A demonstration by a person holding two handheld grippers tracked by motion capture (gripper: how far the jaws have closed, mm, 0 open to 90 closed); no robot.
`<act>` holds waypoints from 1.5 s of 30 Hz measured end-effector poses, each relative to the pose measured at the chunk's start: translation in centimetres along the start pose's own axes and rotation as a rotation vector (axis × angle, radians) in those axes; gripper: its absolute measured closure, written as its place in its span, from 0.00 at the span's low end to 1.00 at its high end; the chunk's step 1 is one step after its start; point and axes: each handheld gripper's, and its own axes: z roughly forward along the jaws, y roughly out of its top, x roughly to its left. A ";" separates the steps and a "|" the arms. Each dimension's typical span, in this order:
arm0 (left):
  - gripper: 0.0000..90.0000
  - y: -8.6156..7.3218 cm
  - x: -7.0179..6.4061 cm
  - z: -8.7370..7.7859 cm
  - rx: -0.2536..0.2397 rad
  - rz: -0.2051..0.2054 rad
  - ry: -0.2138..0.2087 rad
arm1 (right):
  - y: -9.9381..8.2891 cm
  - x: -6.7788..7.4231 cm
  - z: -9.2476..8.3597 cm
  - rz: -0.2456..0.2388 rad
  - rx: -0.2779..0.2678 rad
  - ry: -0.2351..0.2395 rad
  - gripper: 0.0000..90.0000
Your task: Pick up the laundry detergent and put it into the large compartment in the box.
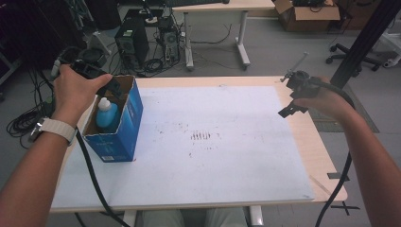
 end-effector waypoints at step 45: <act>0.05 -1.4 -12.0 -2.6 -0.079 0.616 -0.218 | 0.2 0.4 -0.4 -0.005 -0.008 -0.002 0.10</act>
